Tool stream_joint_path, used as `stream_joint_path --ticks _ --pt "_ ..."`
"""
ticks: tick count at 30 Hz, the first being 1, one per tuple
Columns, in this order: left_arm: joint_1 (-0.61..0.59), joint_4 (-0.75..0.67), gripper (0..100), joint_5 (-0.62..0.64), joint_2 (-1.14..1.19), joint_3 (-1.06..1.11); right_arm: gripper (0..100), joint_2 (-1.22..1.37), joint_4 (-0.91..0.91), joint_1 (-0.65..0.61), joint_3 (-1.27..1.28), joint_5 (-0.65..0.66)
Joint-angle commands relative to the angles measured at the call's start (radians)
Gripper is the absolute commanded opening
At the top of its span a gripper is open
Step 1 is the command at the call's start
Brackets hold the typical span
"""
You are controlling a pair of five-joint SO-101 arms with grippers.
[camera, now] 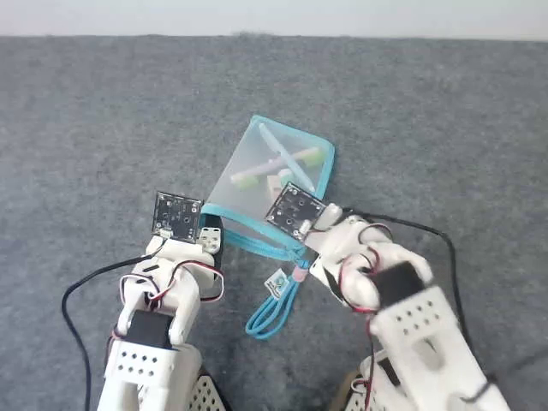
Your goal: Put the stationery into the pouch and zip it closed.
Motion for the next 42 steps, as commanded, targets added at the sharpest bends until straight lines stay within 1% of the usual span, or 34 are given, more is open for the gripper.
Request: stream_joint_path --ticks 1,5,9,10,12,14,15,19,21,25,28,30,35,39,42 --pt "-0.006 -0.031 1 -0.003 -0.003 -0.025 23.4 0.122 -0.107 -0.077 0.000 0.015" --pt "-0.003 -0.032 1 -0.003 -0.005 -0.019 23.4 0.200 -0.219 -0.102 -0.002 0.017" --pt "-0.002 -0.034 1 -0.003 -0.005 -0.019 23.4 0.228 -0.274 -0.120 -0.002 0.025" --pt "-0.002 -0.034 1 -0.003 -0.005 -0.019 23.4 0.228 -0.263 -0.130 0.000 0.046" --pt "-0.002 -0.034 1 -0.003 -0.005 -0.019 23.2 0.225 -0.171 -0.131 0.000 0.123" --pt "-0.002 -0.034 1 -0.003 -0.005 -0.019 23.2 0.226 -0.125 -0.111 0.009 0.183" --pt "-0.002 -0.035 1 -0.003 -0.005 -0.021 23.3 0.226 -0.140 -0.102 0.029 0.192" --pt "0.000 -0.034 1 -0.003 -0.005 -0.022 23.4 0.226 -0.311 -0.101 0.127 0.207" --pt "0.000 -0.032 1 -0.003 -0.005 -0.022 23.4 0.236 -0.358 -0.101 0.158 0.229" --pt "0.000 -0.034 1 -0.003 -0.005 -0.022 23.2 0.225 -0.409 -0.093 0.161 0.218" --pt "0.000 -0.034 1 -0.003 -0.005 -0.022 23.1 0.225 -0.539 -0.096 0.161 0.129" --pt "0.000 -0.034 1 -0.003 -0.005 -0.021 23.1 0.225 -0.591 -0.096 0.160 0.098" --pt "0.000 -0.034 1 -0.003 -0.005 -0.021 23.1 0.213 -0.582 -0.087 0.140 0.095" --pt "0.000 -0.034 1 -0.003 -0.005 -0.021 23.1 0.113 -0.510 -0.019 0.141 0.095" --pt "0.012 -0.035 1 -0.003 -0.005 -0.022 23.1 0.027 -0.486 -0.010 0.143 0.094"
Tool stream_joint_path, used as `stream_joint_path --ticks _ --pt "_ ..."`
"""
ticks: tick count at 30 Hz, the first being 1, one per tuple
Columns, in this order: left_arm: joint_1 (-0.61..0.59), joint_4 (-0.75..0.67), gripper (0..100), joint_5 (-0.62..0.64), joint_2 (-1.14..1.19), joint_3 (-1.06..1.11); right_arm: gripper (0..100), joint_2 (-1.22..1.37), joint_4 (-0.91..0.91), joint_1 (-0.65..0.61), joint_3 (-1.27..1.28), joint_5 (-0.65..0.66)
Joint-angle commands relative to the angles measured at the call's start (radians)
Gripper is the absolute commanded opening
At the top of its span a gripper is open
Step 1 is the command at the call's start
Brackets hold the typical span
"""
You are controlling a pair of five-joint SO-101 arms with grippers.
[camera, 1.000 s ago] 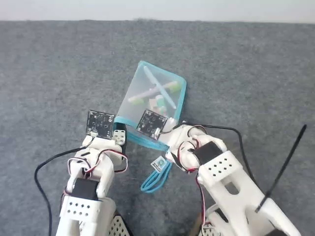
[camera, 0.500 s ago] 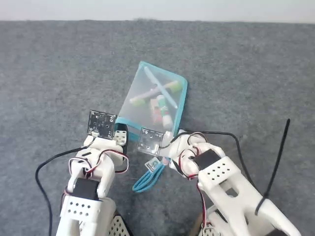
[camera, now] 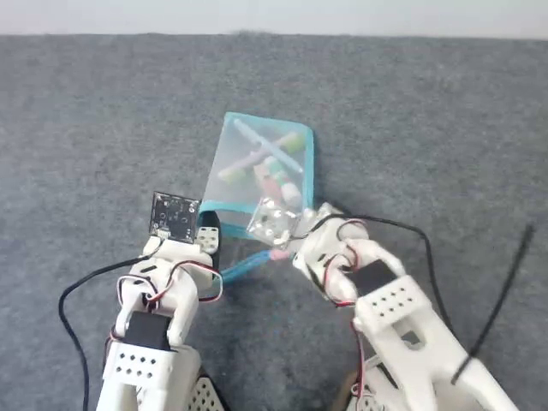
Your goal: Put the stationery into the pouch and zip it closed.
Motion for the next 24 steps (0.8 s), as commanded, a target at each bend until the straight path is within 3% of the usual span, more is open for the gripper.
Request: stream_joint_path --ticks 1,5,16,21,24 --pt "0.026 -0.034 1 -0.003 -0.005 -0.019 23.1 -0.133 0.031 0.010 -0.031 -0.017" --pt "0.034 -0.031 1 -0.003 -0.005 -0.018 23.1 -0.191 0.068 -0.031 -0.031 -0.052" --pt "0.040 -0.029 1 -0.003 -0.005 -0.016 22.1 -0.183 0.061 -0.173 -0.037 0.003" --pt "0.040 -0.029 1 -0.003 -0.005 -0.016 2.2 -0.108 0.005 -0.140 -0.038 -0.006" --pt "0.040 -0.029 1 -0.003 -0.005 -0.016 4.4 -0.051 -0.048 -0.111 -0.038 -0.049"
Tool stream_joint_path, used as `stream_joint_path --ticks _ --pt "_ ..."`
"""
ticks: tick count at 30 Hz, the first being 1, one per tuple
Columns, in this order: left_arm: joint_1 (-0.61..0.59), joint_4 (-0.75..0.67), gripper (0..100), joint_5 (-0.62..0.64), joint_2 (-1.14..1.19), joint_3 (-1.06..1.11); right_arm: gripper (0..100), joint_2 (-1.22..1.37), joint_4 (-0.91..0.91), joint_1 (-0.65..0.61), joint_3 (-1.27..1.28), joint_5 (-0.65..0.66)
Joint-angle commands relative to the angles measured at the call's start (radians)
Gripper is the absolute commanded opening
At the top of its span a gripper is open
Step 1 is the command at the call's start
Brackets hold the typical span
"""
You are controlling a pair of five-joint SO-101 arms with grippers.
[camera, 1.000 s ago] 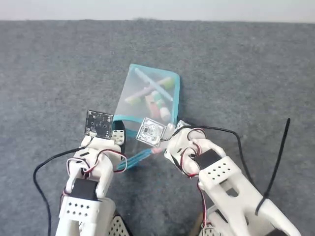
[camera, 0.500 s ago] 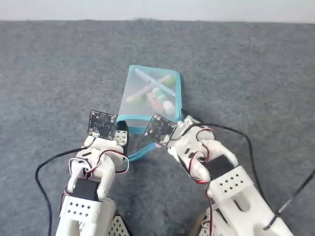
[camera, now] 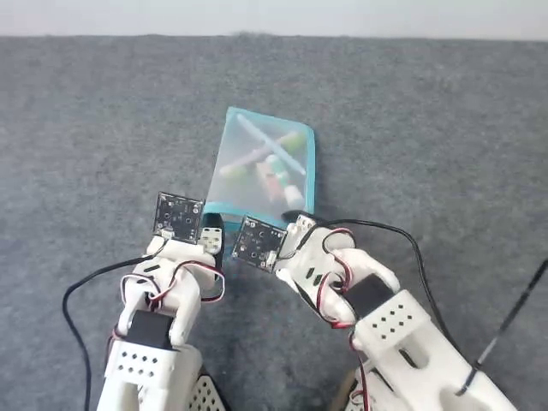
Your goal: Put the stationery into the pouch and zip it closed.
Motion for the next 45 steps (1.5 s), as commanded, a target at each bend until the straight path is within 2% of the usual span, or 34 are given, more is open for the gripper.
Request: stream_joint_path --ticks 1,4,10,13,17,22,26,29,35,37,40,45 --pt "0.017 -0.028 1 -0.003 -0.005 -0.016 6.5 0.064 -0.076 0.036 -0.037 -0.043" --pt "0.017 -0.028 1 -0.003 -0.006 -0.018 11.5 0.124 -0.091 0.053 -0.038 -0.040" --pt "0.014 -0.028 1 -0.003 -0.005 -0.022 20.5 0.131 0.104 0.062 -0.040 0.008" --pt "0.014 -0.028 1 -0.003 -0.008 -0.022 24.3 0.101 0.125 0.062 -0.035 0.029" --pt "0.011 -0.014 1 -0.002 -0.009 -0.025 24.3 0.094 0.076 0.065 -0.035 0.029" --pt "0.011 0.100 1 -0.002 -0.011 -0.102 24.2 0.147 -0.030 0.084 -0.035 0.034" --pt "0.017 0.189 1 -0.064 -0.011 -0.159 24.1 0.211 -0.124 0.087 -0.040 0.034" --pt "0.009 0.229 1 -0.066 -0.011 -0.194 24.0 0.231 -0.160 0.114 -0.041 0.034" --pt "0.009 0.232 1 -0.066 -0.011 -0.200 11.4 0.234 -0.191 0.168 -0.041 0.129" --pt "0.009 0.232 1 -0.066 -0.011 -0.200 7.2 0.231 -0.200 0.165 -0.044 0.124" --pt "0.011 0.229 1 -0.068 -0.011 -0.196 0.3 0.234 -0.225 0.171 -0.068 0.048" --pt "0.017 0.227 1 -0.069 -0.011 -0.194 0.8 0.231 -0.160 0.156 -0.124 0.006"
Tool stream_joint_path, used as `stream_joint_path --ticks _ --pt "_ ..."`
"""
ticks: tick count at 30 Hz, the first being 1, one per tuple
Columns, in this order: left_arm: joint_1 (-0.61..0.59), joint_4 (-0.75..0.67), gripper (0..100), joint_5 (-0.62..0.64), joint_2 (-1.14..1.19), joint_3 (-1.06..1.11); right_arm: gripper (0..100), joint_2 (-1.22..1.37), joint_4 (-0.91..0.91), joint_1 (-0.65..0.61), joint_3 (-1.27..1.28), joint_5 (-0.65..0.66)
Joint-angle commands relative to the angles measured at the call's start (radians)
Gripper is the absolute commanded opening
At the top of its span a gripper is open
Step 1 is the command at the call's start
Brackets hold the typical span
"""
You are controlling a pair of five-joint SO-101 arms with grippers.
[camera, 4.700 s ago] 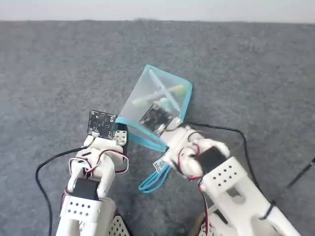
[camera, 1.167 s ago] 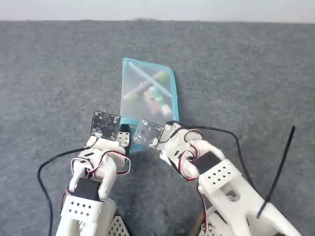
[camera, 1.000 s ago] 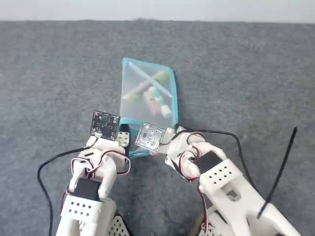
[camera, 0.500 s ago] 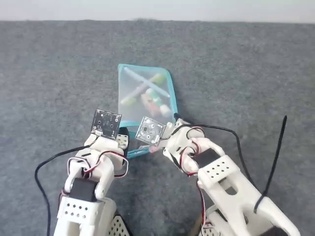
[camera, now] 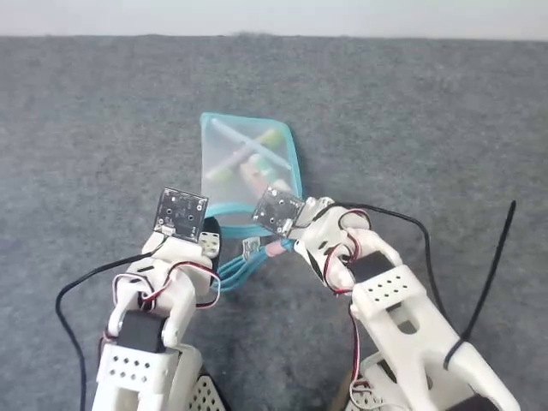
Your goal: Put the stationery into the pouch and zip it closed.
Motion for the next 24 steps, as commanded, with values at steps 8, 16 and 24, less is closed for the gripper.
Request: stream_joint_path --ticks 8,16,24 --pt "0.017 -0.002 12 -0.009 -0.011 -0.061 1.2 -0.013 0.174 -0.033 -0.192 -0.106" --pt "0.018 -0.026 5 -0.009 -0.009 -0.036 17.0 -0.174 0.305 -0.203 -0.198 -0.193" --pt "0.018 -0.021 5 -0.009 -0.008 -0.035 6.0 -0.159 0.298 -0.209 -0.206 -0.190"
